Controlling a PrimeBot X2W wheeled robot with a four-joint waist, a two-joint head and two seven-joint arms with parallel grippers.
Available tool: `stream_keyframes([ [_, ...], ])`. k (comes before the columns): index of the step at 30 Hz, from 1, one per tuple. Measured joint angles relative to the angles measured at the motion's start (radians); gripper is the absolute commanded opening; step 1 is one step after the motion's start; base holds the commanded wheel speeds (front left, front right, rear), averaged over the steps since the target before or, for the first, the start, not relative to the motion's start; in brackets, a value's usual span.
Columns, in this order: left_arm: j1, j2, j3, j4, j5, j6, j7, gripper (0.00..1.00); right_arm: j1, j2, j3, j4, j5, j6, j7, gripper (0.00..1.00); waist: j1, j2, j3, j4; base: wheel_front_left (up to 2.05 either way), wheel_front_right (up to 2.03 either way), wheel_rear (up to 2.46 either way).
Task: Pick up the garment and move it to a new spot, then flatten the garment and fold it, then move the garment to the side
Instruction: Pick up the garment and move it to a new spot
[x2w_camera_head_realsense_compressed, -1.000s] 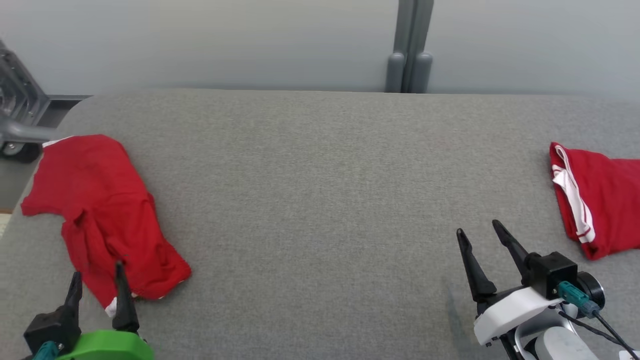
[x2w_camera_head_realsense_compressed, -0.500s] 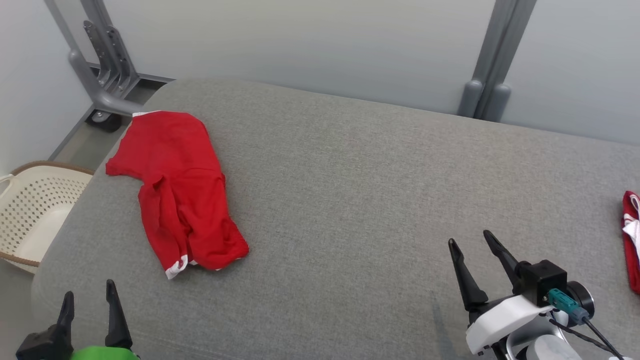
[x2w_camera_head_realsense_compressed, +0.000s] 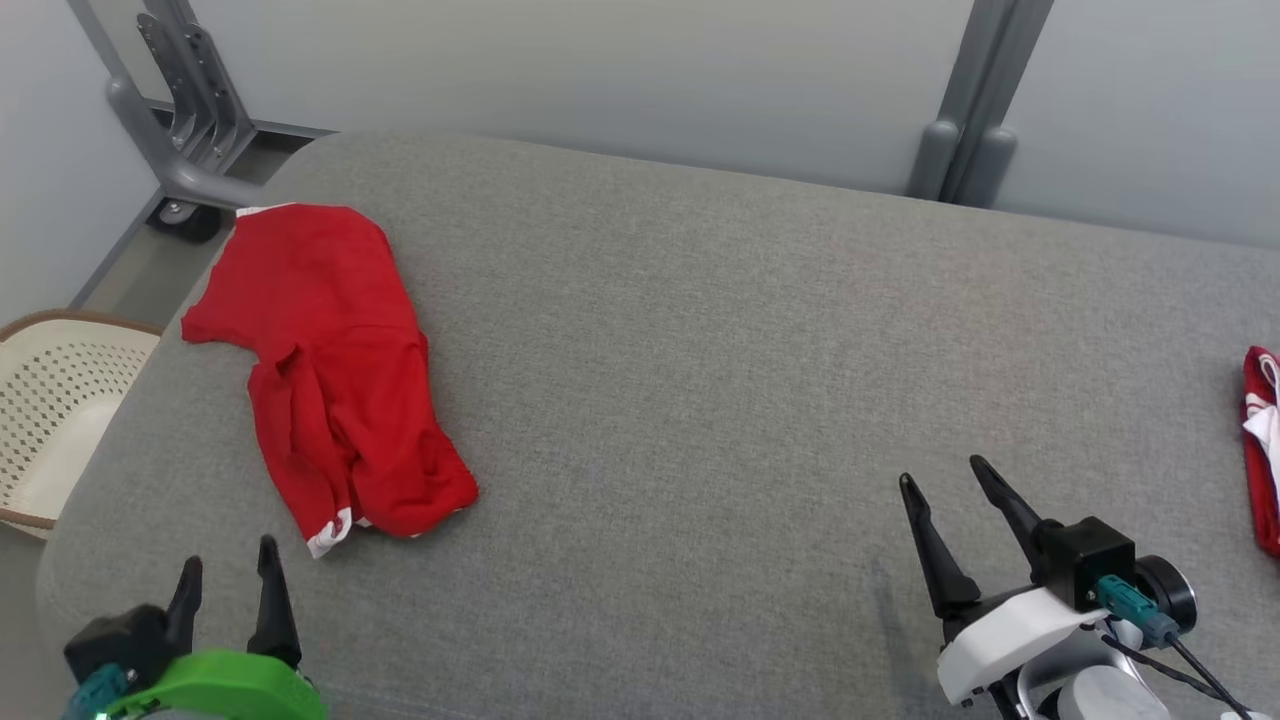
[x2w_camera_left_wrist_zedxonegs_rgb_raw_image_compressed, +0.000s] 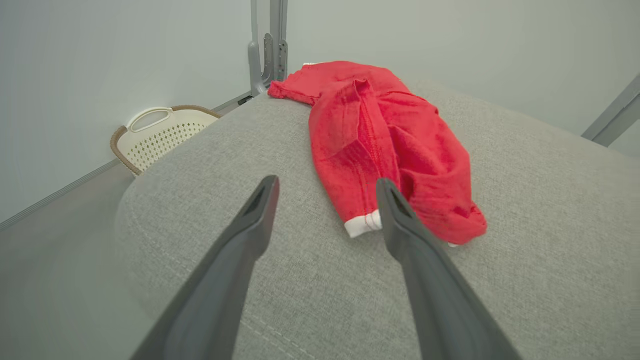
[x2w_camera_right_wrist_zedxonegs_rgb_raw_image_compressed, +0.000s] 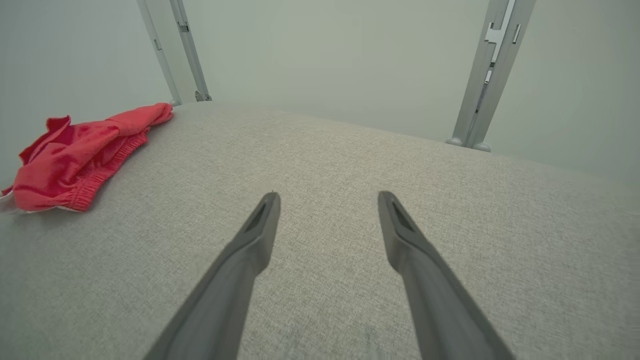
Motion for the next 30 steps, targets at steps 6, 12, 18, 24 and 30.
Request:
stream_keyframes([
  [6,-0.121,-0.002,-0.028,0.041,-0.058,-0.034,0.091,1.0,-0.007,-0.019,-0.017,-0.007,-0.006,0.0,0.0,1.0,0.0,0.0,0.056,-0.033,0.0,0.0,0.0],
  [12,-0.181,-0.005,-0.038,0.119,-0.077,-0.034,0.172,1.0,-0.044,-0.026,-0.031,-0.017,-0.012,0.0,0.0,1.0,0.0001,0.0,0.113,-0.062,0.0,0.0,0.0],
  [18,-0.226,-0.007,-0.02,0.209,-0.088,-0.024,0.214,1.0,-0.06,-0.029,-0.044,-0.017,-0.012,0.0,0.0,1.0,0.0,0.0,0.151,-0.087,0.0,0.0,0.0],
  [24,-0.265,0.005,-0.019,0.28,-0.084,-0.018,0.232,1.0,-0.065,-0.029,-0.056,-0.017,-0.012,-0.001,0.0,1.0,0.0,0.0,0.166,-0.096,0.0,0.0,0.0],
  [30,-0.289,0.02,-0.017,0.309,-0.082,-0.019,0.235,0.0,-0.083,-0.027,-0.06,-0.017,-0.012,0.0,0.0,1.0,0.0001,0.0,0.166,-0.104,0.0,0.0,0.0],
])
